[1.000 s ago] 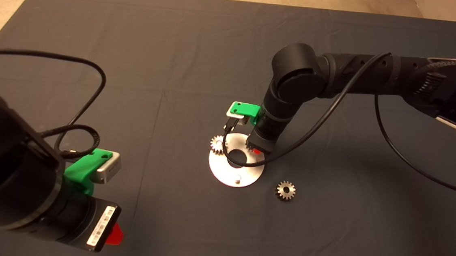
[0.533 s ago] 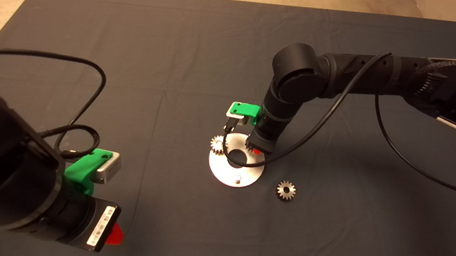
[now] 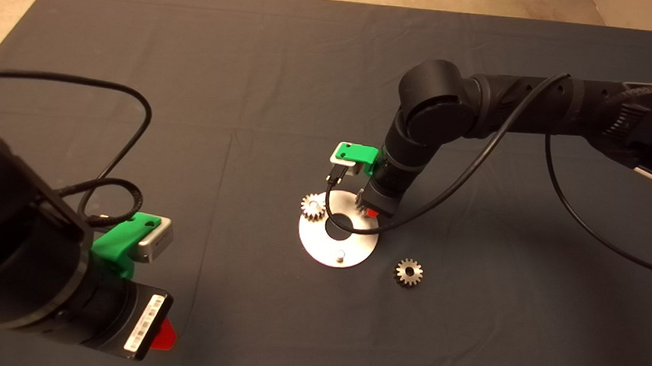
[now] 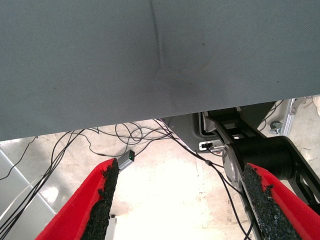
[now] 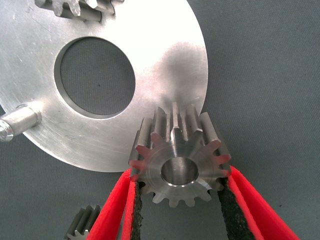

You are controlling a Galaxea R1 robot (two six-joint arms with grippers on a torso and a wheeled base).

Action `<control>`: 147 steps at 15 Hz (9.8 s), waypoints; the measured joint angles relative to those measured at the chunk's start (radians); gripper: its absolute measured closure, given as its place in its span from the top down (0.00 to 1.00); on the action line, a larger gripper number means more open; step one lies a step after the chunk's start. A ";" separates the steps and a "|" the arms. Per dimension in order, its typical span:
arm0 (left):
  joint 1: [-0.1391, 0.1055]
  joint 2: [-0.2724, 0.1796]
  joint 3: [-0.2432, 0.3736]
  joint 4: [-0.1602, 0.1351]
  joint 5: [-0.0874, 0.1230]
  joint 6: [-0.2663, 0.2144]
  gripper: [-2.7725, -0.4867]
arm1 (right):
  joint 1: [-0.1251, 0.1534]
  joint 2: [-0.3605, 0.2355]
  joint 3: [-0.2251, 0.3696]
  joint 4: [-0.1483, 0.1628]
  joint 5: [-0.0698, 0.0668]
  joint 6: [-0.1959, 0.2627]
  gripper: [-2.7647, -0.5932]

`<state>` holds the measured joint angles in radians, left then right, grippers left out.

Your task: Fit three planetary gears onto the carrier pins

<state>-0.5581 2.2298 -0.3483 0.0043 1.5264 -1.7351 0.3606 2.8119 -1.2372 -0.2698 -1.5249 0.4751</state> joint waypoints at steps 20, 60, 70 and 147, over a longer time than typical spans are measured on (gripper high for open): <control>0.000 0.000 0.000 0.000 0.000 0.000 0.55 | -0.001 0.020 0.013 0.000 -0.003 -0.003 0.16; 0.000 0.000 0.000 0.000 0.000 0.000 0.55 | -0.007 -0.002 0.015 0.000 -0.006 -0.014 0.16; 0.000 0.000 0.000 0.000 0.000 0.000 0.55 | -0.009 -0.014 0.025 0.000 0.005 -0.015 0.16; 0.029 0.009 0.003 -0.001 0.000 0.039 0.55 | -0.074 -0.263 0.541 -0.099 -0.003 -0.225 0.73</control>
<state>-0.5291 2.2383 -0.3457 0.0032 1.5264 -1.6966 0.2870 2.5491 -0.6964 -0.3688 -1.5274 0.2504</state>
